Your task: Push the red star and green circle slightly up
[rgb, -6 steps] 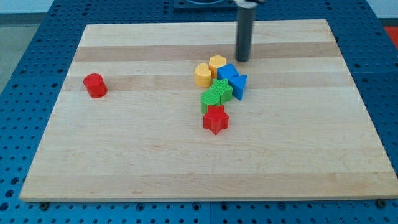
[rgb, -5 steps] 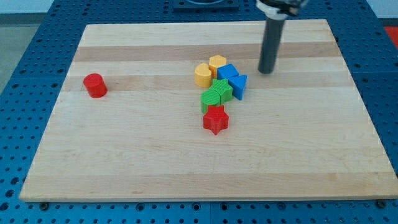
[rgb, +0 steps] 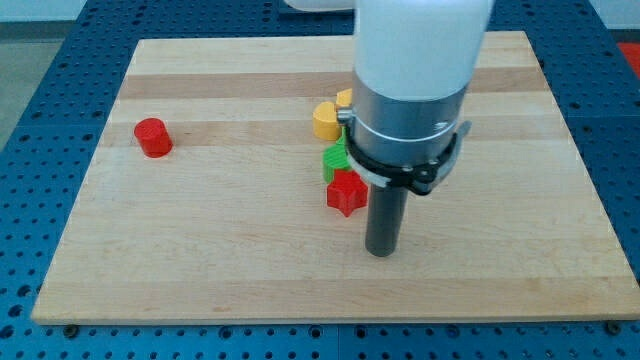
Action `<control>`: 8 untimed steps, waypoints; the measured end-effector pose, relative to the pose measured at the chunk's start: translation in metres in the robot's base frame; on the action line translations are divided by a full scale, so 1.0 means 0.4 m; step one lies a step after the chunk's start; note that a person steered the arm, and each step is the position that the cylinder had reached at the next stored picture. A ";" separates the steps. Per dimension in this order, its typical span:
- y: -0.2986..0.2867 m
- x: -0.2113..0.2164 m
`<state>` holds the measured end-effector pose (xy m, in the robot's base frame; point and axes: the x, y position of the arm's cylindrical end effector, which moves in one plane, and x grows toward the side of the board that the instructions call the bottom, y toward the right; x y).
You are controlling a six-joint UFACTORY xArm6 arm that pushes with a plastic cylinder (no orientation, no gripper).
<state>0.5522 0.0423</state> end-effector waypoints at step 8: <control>-0.042 -0.137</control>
<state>0.4972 0.0256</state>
